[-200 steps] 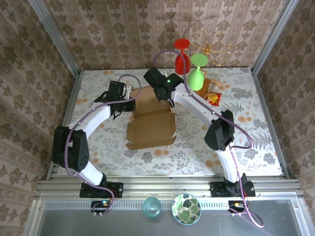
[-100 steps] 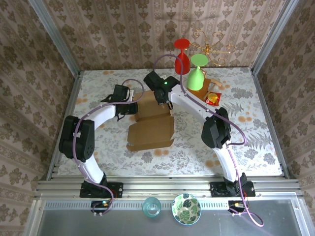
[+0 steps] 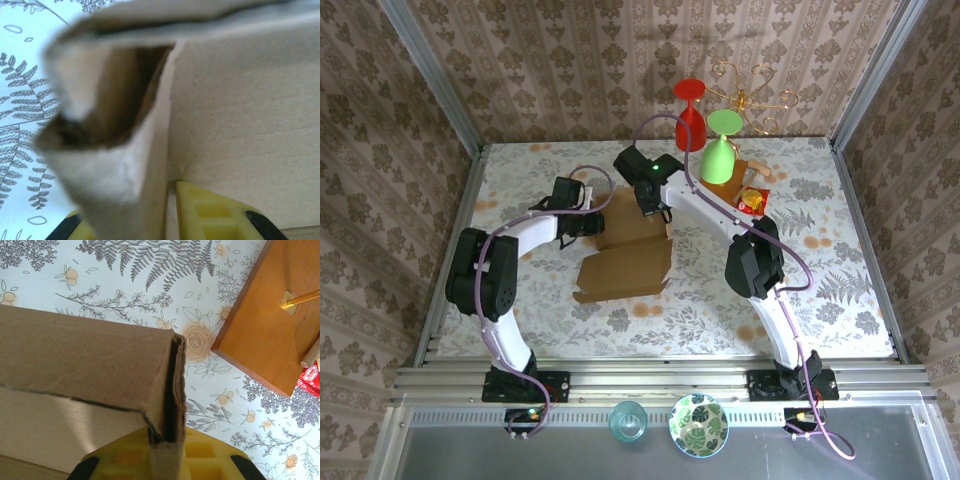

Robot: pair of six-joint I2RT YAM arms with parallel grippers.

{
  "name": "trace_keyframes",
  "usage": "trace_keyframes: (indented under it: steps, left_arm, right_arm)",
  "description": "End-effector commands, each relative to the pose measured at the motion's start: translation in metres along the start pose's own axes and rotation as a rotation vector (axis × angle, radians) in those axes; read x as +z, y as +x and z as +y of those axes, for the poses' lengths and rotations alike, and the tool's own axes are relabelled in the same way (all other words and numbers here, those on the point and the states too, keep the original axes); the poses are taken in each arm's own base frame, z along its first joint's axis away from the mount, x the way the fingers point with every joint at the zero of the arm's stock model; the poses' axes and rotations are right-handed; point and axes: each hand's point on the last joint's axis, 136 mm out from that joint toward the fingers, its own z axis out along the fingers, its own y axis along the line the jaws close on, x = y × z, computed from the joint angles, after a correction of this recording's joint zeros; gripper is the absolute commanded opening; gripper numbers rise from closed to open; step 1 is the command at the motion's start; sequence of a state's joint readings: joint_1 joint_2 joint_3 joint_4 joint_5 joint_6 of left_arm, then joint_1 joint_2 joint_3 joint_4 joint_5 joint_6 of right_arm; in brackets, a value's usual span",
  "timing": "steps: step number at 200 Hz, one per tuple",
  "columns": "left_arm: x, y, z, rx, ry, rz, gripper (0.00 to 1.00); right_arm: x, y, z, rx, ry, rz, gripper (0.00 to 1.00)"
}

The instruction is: Fold the paper box

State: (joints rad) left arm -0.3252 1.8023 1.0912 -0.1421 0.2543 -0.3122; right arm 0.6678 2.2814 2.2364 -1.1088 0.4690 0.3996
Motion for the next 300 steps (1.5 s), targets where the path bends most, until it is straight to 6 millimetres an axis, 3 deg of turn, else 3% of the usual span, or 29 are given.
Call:
trace_keyframes:
  steps: [1,66,115,169,236,272,300]
  left_arm:
    - [-0.007,-0.013,-0.012,-0.013,0.074,-0.052,0.22]
    - [-0.010,-0.017,-0.011,-0.056,0.123,-0.050,0.19]
    - [-0.002,-0.004,-0.010,-0.056,0.131,-0.009,0.14]
    - [0.004,0.011,0.002,0.004,-0.001,0.056,0.00]
    - [0.003,0.024,0.020,0.096,-0.269,0.117,0.00]
    - [0.003,0.020,0.008,0.087,-0.213,0.097,0.00]
    - [0.000,0.012,-0.009,0.067,-0.108,0.061,0.15]
  right_arm:
    - [0.004,0.006,0.003,0.010,-0.019,0.044,0.00]
    - [0.010,0.008,0.004,0.021,-0.034,0.071,0.00]
    - [0.012,0.007,0.004,0.030,-0.039,0.083,0.00]
    - [0.012,0.007,0.004,0.029,-0.040,0.085,0.00]
    - [0.011,0.009,0.005,0.030,-0.042,0.091,0.00]
    - [0.011,0.010,0.005,0.030,-0.041,0.096,0.00]
    - [0.011,0.011,0.004,0.032,-0.040,0.098,0.00]
